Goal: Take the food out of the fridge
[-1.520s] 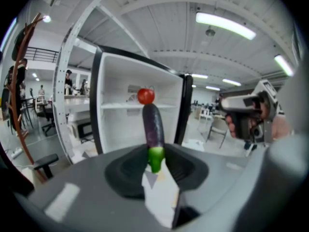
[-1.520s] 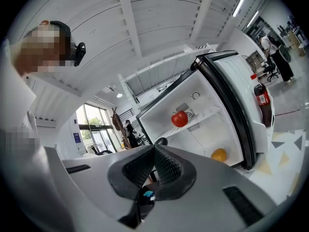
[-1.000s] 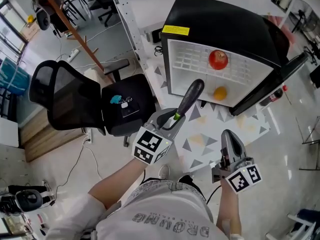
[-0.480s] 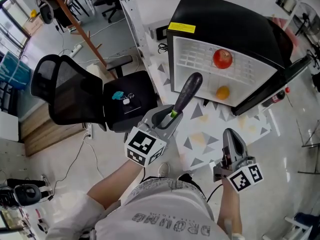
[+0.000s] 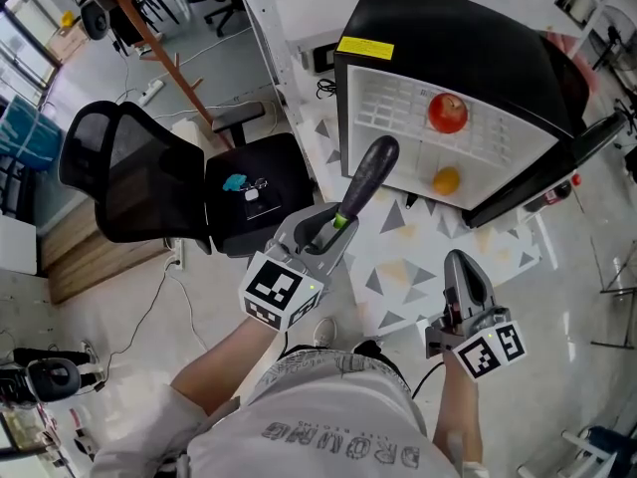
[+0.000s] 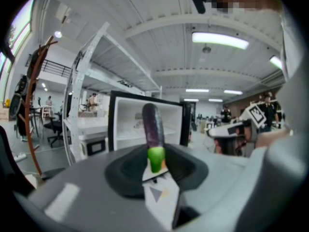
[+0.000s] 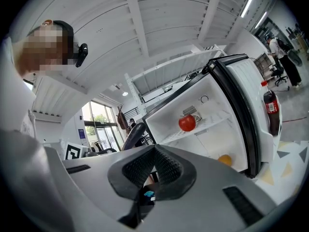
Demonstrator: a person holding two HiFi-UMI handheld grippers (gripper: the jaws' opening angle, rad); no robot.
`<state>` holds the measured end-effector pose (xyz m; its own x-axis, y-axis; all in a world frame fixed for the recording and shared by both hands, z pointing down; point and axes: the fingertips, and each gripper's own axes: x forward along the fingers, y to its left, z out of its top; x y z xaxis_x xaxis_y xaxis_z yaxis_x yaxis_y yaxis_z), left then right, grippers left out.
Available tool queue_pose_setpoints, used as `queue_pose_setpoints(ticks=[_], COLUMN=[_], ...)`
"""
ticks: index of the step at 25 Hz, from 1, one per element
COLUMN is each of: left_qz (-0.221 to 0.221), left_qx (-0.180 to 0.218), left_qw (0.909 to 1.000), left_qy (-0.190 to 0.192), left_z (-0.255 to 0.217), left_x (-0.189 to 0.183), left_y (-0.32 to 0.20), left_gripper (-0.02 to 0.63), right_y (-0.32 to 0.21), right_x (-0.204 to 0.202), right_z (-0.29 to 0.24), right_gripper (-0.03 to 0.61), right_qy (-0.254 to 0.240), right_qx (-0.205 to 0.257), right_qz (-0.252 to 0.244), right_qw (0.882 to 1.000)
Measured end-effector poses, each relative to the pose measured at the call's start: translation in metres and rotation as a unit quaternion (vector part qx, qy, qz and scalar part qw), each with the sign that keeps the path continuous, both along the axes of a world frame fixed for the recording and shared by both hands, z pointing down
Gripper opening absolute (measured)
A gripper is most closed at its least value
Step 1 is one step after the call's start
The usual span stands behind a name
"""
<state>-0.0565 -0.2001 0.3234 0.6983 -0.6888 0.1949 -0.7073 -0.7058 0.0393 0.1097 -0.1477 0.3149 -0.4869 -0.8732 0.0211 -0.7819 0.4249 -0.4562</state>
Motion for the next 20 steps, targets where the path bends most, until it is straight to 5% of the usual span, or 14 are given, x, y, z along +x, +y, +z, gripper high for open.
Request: queue_pose_setpoints(ticks=[20], left_qz=[-0.001], left_qx=[-0.008], left_qw=[1.0], left_qy=[0.003], left_z=[0.0061], left_x=[0.0022], left_y=[-0.001], left_gripper=[0.117], right_y=[-0.0046], right_x=[-0.0026], right_z=[0.0048], right_gripper=[-0.012], right_qy=[0.009], right_qx=[-0.012], right_qz=[-0.014], right_qw=[1.0])
